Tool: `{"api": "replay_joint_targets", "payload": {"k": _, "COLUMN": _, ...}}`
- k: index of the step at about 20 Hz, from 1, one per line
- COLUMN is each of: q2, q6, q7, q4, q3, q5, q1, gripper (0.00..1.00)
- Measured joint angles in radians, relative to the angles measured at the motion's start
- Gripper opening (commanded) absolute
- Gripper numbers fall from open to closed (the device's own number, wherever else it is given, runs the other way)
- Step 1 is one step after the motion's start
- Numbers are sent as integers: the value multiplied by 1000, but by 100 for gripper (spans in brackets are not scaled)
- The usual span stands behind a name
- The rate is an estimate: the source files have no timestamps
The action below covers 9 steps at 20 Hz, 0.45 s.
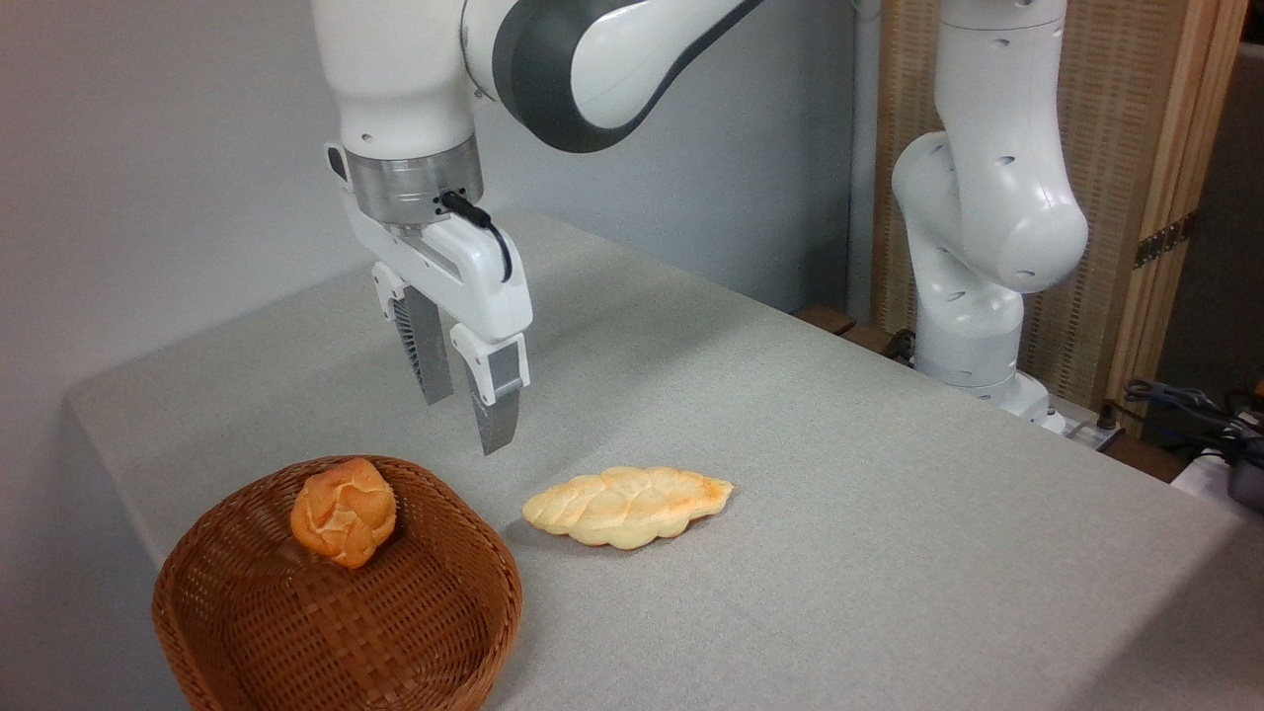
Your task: Put bread into the basket
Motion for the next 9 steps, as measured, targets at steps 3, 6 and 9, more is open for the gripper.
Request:
{"api": "replay_joint_targets", "payload": {"k": 3, "q2": -1, "q6": -16, "q7": -48, "q4": 0, "q3": 7, "q5": 11, "q1": 0, "gripper": 100}}
{"api": "replay_joint_targets", "payload": {"k": 6, "q2": -2, "q6": -16, "q7": -61, "q4": 0, "q3": 7, "q5": 66, "q1": 0, "gripper": 100}}
{"api": "replay_joint_targets", "payload": {"k": 9, "q2": -9, "q6": -16, "q7": -61, "q4": 4, "q3": 7, "q5": 80, "q1": 0, "gripper": 100}}
